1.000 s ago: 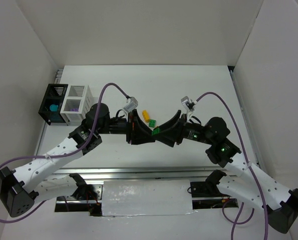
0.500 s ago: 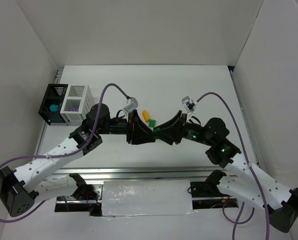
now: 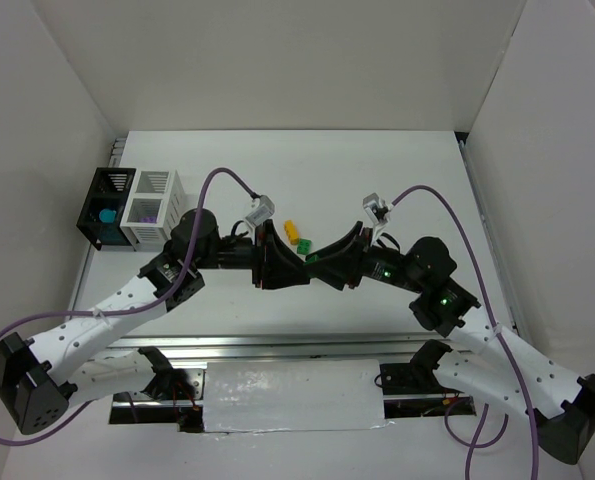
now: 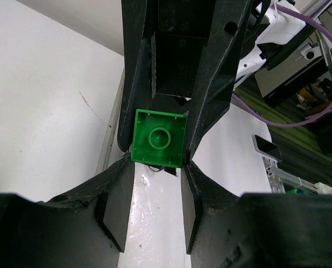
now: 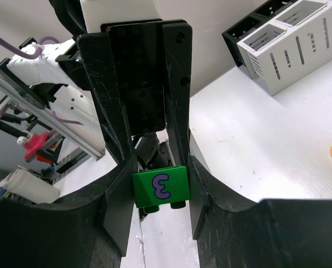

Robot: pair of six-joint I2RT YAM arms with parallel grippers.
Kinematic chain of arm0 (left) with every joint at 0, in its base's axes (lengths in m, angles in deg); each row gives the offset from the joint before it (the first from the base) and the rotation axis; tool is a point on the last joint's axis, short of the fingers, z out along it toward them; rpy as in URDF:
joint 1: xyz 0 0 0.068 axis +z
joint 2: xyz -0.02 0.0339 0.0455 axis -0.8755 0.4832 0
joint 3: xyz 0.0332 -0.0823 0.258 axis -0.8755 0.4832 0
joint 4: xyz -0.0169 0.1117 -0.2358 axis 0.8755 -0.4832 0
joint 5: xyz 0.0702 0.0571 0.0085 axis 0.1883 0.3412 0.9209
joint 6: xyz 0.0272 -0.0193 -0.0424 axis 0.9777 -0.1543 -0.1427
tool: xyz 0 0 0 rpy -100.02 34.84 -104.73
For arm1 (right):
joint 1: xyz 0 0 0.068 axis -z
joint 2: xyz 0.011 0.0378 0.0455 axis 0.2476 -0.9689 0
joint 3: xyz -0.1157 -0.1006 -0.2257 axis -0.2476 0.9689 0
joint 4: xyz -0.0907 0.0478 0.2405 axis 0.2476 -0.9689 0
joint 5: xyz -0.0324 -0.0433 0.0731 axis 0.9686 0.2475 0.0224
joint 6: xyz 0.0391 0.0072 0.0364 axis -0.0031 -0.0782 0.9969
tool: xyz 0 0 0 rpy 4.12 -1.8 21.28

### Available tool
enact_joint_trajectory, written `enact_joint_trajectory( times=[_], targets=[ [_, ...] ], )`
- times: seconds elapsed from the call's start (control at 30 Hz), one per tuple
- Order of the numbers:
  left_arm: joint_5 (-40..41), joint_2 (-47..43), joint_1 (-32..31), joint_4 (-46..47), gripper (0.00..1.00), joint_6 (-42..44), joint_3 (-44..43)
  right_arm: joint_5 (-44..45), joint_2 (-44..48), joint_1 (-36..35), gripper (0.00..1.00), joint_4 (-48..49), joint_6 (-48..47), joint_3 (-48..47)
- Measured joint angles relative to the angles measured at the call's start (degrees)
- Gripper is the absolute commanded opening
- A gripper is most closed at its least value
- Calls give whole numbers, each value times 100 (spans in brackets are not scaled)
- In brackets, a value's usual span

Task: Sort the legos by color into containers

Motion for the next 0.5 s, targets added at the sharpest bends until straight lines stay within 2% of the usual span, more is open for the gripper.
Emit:
enact_joint_trajectory(
  times=[0.13,0.17,0.27,0.37,0.4,0.47,0.5],
  targets=[
    [-2,0,2,70,0,-101,87,17,2,-4,45,94,66,107],
    [0,0,4,81,0,-114,98,28,2,-4,41,129,92,133],
    [26,-7,13,105,0,-142,114,72,2,-7,7,308,181,216],
    [92,-57,20,210,0,-238,153,101,-24,-7,4,614,308,310],
    [114,-87,20,262,0,-271,179,101,-52,-7,7,726,343,337],
    [164,-142,22,345,0,-319,216,81,-162,-17,29,935,389,352],
    [186,-164,26,382,0,-361,227,81,-208,-31,29,1038,400,350]
  ],
)
